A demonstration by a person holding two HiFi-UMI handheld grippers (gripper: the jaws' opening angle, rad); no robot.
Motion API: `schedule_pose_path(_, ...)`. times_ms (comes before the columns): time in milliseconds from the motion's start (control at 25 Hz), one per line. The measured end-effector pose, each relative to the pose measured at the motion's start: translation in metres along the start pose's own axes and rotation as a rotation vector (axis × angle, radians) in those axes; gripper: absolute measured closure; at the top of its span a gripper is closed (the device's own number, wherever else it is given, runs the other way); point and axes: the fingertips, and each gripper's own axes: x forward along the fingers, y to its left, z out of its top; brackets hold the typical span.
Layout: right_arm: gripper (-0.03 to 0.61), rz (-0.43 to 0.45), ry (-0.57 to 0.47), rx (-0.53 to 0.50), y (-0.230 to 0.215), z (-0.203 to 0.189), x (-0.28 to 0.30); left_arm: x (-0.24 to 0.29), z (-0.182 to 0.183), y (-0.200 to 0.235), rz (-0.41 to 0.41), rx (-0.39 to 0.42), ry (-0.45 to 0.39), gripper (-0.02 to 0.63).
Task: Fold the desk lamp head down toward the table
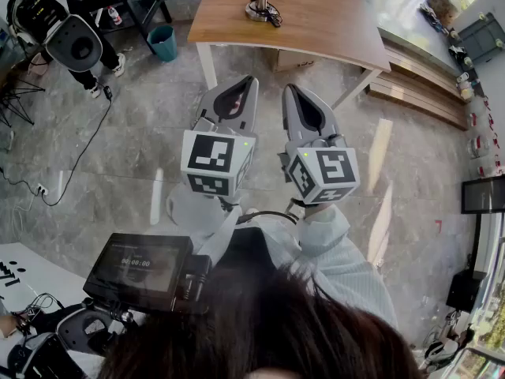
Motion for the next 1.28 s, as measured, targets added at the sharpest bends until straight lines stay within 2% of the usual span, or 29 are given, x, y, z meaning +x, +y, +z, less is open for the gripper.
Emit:
schedule_pose_path(640, 0.578, 0.007, -0.004, 0.025, -0.011, 0.002, 0.000, 0.010, 0.001, -0.007, 0.005, 0.002, 0.007, 0.611)
schedule_pose_path(1080, 0.578, 0.022, 0.024, 0.045, -0.016, -0.010, 0.006, 0.016, -0.014, -0.001, 0.020, -0.007, 0.035, 0.611)
schedule_pose_path(1280, 0.578, 0.020, 0.036, 0.049, -0.043, -0.029, 0.046, 0.058, -0.032, 0.024, 0.026, -0.018, 0.042, 0.611)
